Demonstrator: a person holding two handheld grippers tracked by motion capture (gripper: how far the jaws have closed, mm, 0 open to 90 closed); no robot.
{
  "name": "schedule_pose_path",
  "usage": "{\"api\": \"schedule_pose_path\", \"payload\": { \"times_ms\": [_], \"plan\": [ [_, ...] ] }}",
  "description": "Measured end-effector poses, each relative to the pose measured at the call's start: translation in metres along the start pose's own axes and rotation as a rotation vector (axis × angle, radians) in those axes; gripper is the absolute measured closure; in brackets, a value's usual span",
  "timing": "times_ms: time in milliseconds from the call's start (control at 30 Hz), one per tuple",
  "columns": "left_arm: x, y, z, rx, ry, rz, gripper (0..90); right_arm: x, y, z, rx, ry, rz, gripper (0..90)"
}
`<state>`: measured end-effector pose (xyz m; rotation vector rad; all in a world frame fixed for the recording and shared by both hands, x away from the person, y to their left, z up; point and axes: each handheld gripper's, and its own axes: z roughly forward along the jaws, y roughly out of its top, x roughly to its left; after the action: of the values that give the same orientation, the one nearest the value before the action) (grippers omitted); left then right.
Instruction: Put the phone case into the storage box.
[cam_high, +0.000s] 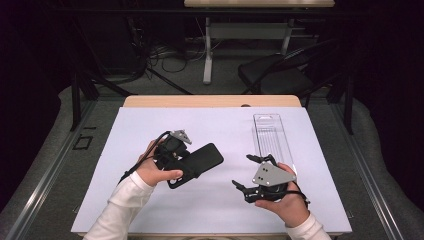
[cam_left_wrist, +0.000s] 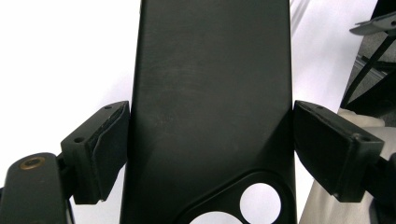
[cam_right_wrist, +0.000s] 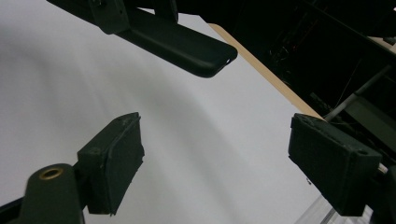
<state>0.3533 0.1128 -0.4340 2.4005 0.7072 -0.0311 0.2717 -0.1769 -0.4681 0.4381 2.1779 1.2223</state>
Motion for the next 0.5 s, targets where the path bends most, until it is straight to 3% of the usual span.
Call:
{"api": "schedule_pose_path", "payload": {
  "times_ms": [100, 500],
  "plan": [
    [0.001, 0.0, -0.001, 0.004, 0.002, 0.002, 14.6, -0.004, 0.007, 0.001, 0.008, 0.006, -0.023, 16.8],
    [0.005, -0.002, -0.001, 0.016, 0.027, -0.014, 14.6, -0.007, 0.03, 0.018, 0.045, -0.015, -0.222, 17.8]
  ]
}}
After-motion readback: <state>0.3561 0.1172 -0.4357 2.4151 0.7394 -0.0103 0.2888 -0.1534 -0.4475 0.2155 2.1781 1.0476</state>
